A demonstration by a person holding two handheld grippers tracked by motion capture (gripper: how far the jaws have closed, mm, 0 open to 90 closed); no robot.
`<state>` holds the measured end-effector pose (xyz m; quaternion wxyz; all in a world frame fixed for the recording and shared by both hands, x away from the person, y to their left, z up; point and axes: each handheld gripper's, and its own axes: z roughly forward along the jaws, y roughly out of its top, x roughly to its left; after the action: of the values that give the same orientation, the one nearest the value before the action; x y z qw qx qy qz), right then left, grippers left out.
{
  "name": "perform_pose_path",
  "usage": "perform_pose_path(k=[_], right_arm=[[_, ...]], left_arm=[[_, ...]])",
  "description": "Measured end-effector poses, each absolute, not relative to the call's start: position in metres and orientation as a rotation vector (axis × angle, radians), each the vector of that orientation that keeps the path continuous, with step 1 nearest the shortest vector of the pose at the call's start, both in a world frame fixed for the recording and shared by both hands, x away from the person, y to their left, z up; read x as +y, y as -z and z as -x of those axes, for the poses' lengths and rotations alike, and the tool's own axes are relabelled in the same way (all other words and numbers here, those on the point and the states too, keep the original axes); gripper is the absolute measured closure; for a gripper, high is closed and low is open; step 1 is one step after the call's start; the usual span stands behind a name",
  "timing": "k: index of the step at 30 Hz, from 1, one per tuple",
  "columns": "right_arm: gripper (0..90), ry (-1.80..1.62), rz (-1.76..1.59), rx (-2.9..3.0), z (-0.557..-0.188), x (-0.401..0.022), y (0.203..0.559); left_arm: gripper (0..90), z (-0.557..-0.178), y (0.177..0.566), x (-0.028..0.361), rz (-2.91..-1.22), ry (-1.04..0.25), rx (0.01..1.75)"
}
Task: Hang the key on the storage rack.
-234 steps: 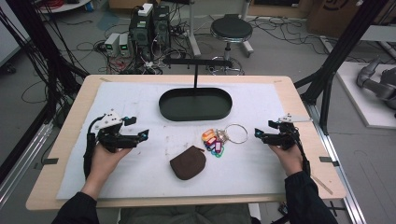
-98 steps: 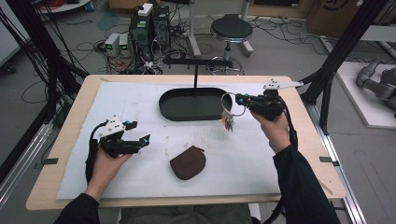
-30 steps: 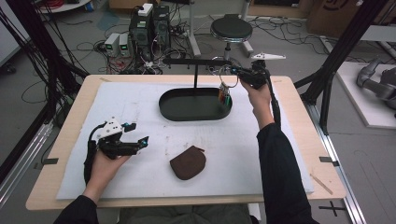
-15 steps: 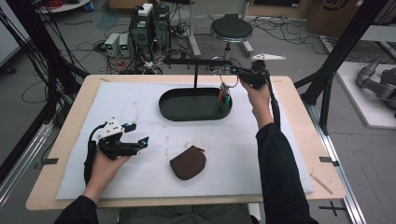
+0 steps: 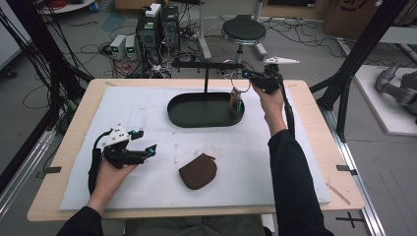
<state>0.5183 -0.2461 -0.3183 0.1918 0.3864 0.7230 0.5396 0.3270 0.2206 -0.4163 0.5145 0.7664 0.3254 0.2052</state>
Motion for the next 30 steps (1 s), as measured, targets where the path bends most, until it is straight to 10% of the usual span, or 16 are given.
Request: perform_pose_path(k=[30], right_arm=[[79.5, -1.445, -1.127, 1.989, -0.5171, -0.2475, 0.3195]], left_arm=[[24.3, -0.3255, 0.4164, 0.2214, -1.844, -0.495, 0.777]])
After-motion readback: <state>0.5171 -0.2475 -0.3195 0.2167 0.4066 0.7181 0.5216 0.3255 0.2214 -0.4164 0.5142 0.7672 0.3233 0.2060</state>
